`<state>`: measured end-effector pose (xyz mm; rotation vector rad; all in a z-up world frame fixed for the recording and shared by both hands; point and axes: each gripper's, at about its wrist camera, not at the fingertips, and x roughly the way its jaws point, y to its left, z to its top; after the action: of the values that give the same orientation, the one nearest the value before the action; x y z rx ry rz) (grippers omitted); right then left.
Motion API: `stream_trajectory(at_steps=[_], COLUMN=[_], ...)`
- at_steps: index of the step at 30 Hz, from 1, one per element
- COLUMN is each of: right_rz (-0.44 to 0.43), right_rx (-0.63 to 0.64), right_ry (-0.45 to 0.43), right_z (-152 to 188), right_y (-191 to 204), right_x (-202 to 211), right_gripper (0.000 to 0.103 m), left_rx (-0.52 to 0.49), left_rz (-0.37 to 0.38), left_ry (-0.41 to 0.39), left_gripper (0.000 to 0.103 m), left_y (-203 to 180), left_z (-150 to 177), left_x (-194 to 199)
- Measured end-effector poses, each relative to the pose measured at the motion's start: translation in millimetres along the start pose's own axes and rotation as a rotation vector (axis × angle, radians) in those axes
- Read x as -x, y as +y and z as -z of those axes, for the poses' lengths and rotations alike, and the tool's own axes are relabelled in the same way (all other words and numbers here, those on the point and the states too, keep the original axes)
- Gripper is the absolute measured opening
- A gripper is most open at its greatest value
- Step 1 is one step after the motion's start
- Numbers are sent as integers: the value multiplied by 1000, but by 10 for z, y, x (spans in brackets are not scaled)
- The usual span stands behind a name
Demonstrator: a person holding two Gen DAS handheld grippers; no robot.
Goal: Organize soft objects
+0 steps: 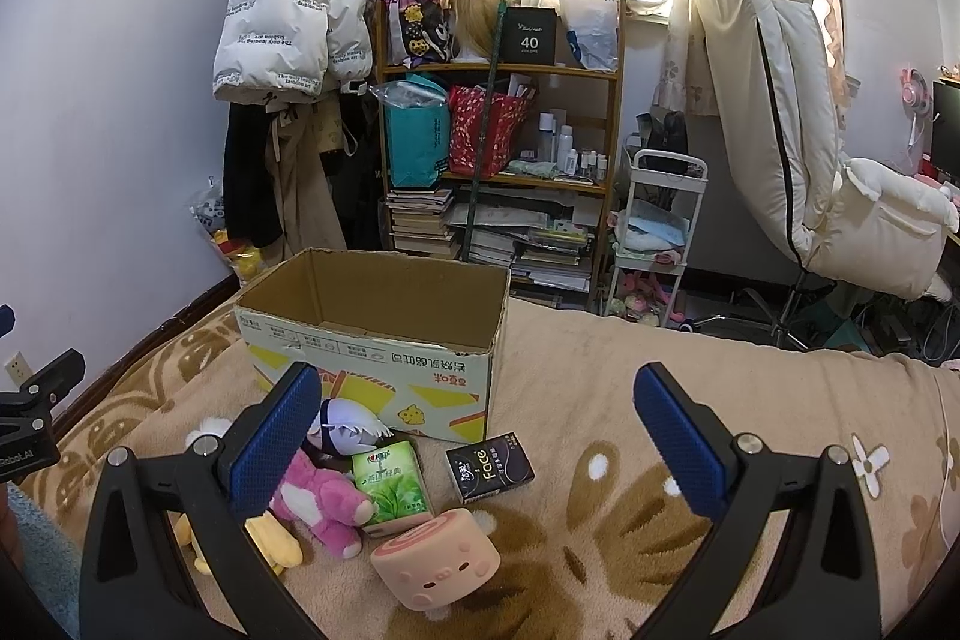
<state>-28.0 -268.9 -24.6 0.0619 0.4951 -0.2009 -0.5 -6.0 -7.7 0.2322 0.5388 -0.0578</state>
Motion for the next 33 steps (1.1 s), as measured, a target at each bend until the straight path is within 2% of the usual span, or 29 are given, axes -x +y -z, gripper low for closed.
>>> stream_trajectory(at_steps=[14, 23, 27, 33], right_rz=[-47, -76, -89, -129], right_rx=[-6, -47, -59, -95], right_ry=[76, 185, 233, 360], right_z=[24, 38, 69, 139], right_y=[0, -65, -83, -108], right_x=[-110, -300, -403, -658], right_gripper=[103, 103, 103, 103], left_rx=[-45, -50, -44, -70], left_rz=[24, 37, 59, 80], left_ry=[43, 111, 171, 250], left_gripper=[102, 102, 102, 102], left_y=[-126, -270, -387, -614], left_z=[-32, -60, -41, 28], left_x=[-70, -234, -349, -543])
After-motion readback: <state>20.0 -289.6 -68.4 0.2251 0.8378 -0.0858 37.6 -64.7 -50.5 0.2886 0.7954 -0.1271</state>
